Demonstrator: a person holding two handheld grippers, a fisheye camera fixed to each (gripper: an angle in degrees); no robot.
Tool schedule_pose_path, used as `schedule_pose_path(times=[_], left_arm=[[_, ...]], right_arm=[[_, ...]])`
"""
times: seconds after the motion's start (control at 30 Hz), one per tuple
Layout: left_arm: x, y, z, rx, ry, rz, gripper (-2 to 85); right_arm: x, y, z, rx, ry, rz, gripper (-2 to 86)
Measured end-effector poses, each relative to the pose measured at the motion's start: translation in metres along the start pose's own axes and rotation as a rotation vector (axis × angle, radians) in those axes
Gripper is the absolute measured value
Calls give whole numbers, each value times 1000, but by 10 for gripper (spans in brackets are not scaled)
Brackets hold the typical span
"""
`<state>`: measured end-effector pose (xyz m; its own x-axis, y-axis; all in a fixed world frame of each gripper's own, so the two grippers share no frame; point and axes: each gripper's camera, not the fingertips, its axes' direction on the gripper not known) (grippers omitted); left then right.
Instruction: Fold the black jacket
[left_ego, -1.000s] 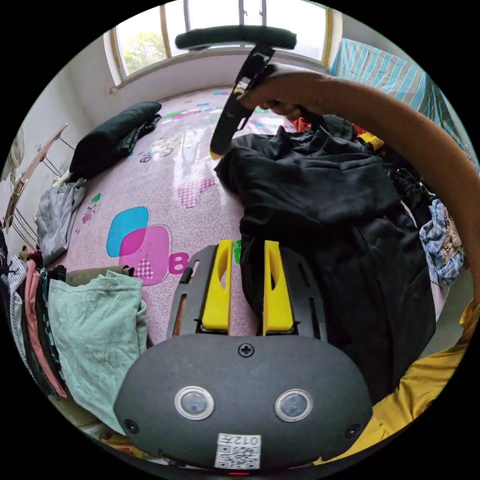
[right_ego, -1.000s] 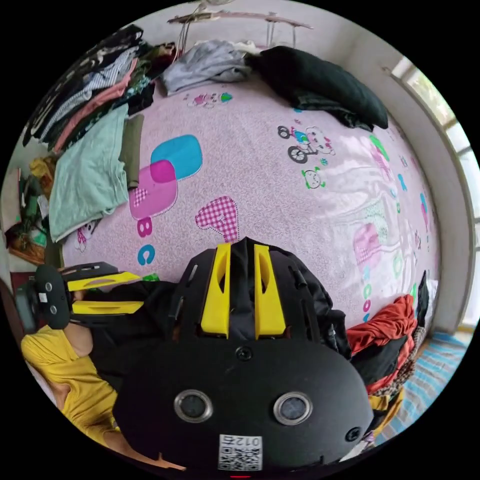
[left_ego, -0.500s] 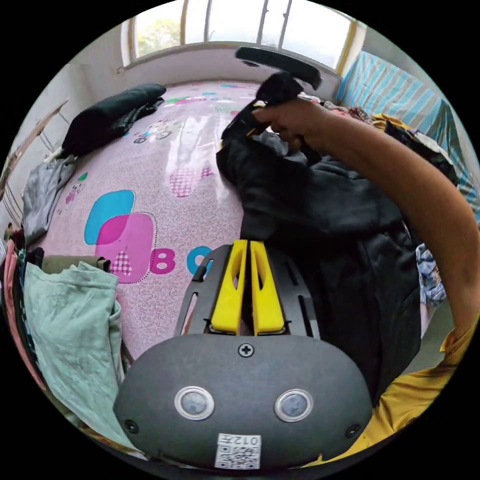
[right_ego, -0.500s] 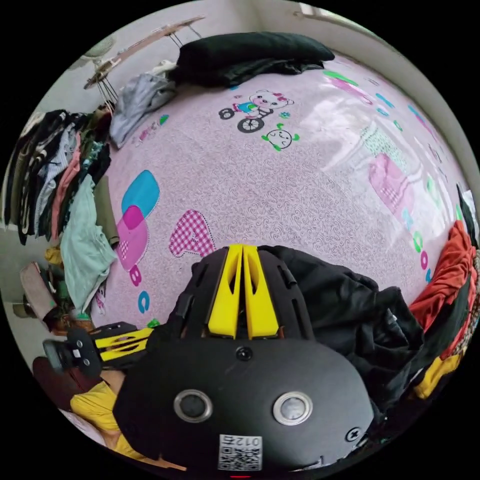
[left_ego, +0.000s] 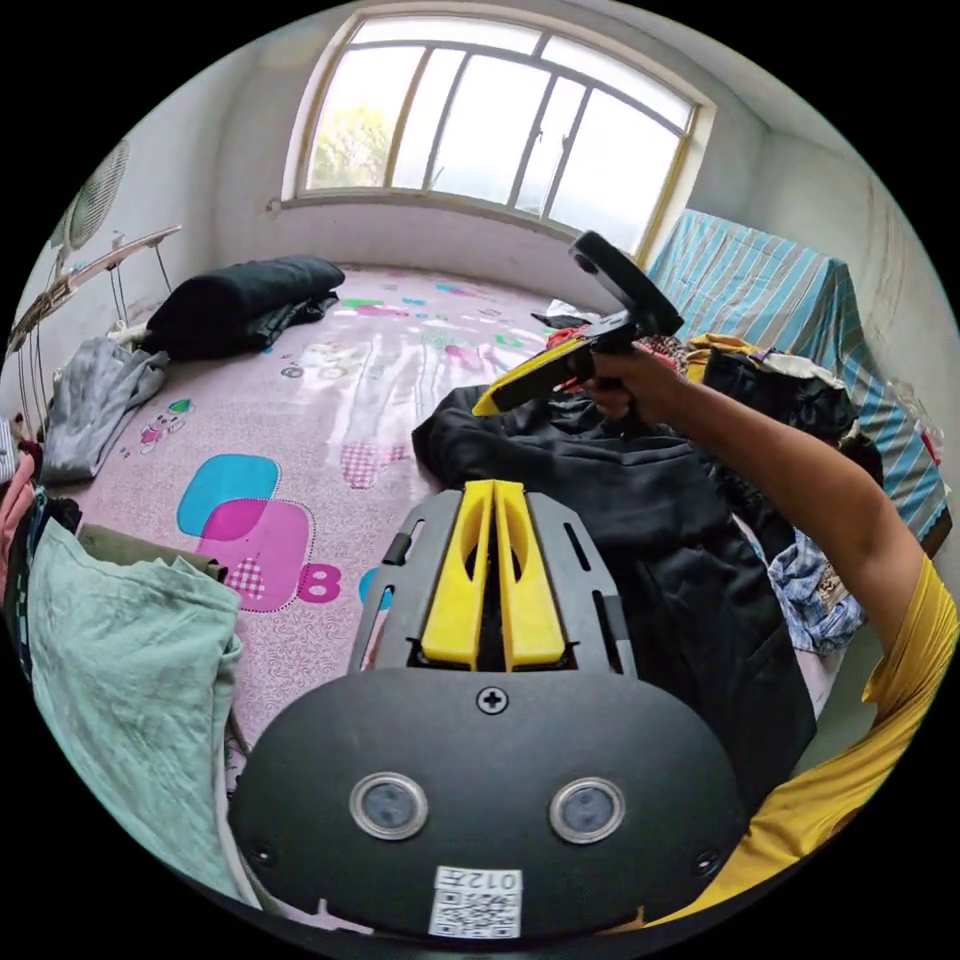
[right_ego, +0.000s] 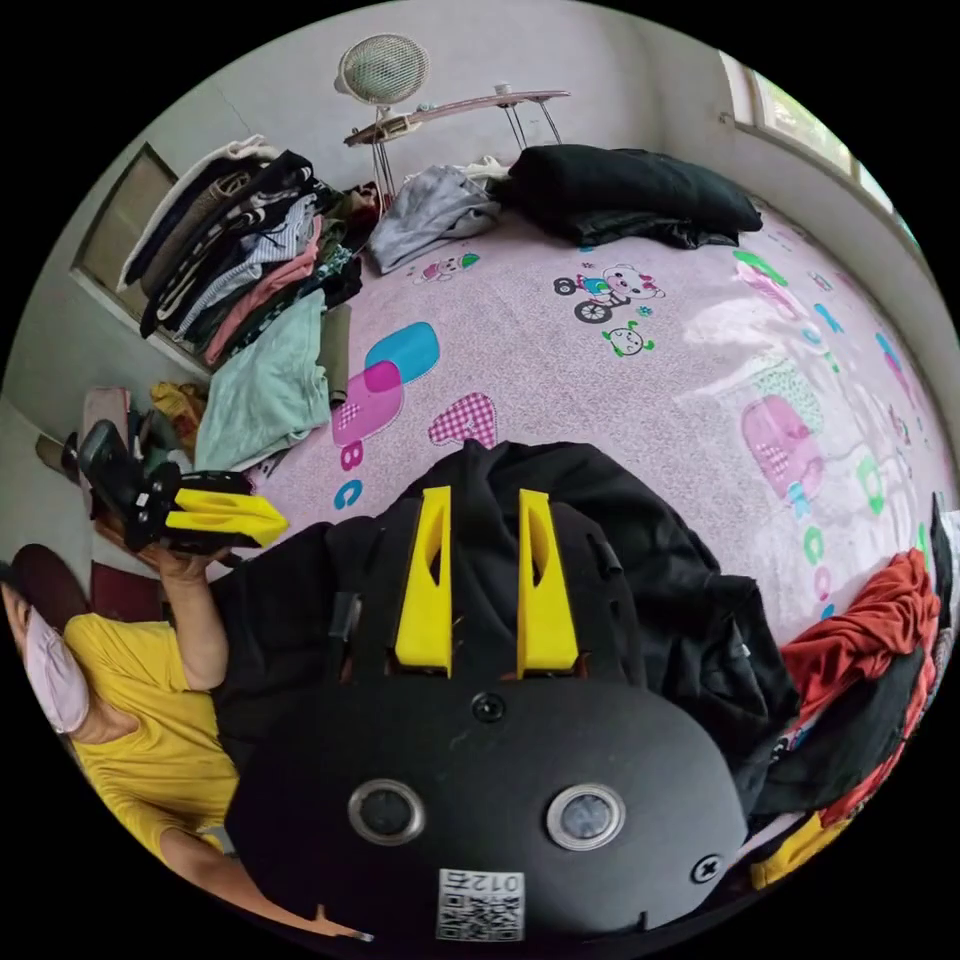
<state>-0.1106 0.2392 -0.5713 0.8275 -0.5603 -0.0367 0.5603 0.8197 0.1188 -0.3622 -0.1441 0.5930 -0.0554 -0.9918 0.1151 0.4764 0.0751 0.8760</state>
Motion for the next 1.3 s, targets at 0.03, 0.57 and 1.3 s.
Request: schedule_pose_path(times=[0.03,0.57,1.3], left_arm=[[4,-3,14,-52,-9,18,4],[-2,-3,77,-382,-33,14,4],[-14,-7,38,-337,-83,2,4]], right_arm=[[2,0,1,-1,-16,2,76],[55,52,-67,223,-112,376,5],[-18,143,-168,288,-63,421,4]])
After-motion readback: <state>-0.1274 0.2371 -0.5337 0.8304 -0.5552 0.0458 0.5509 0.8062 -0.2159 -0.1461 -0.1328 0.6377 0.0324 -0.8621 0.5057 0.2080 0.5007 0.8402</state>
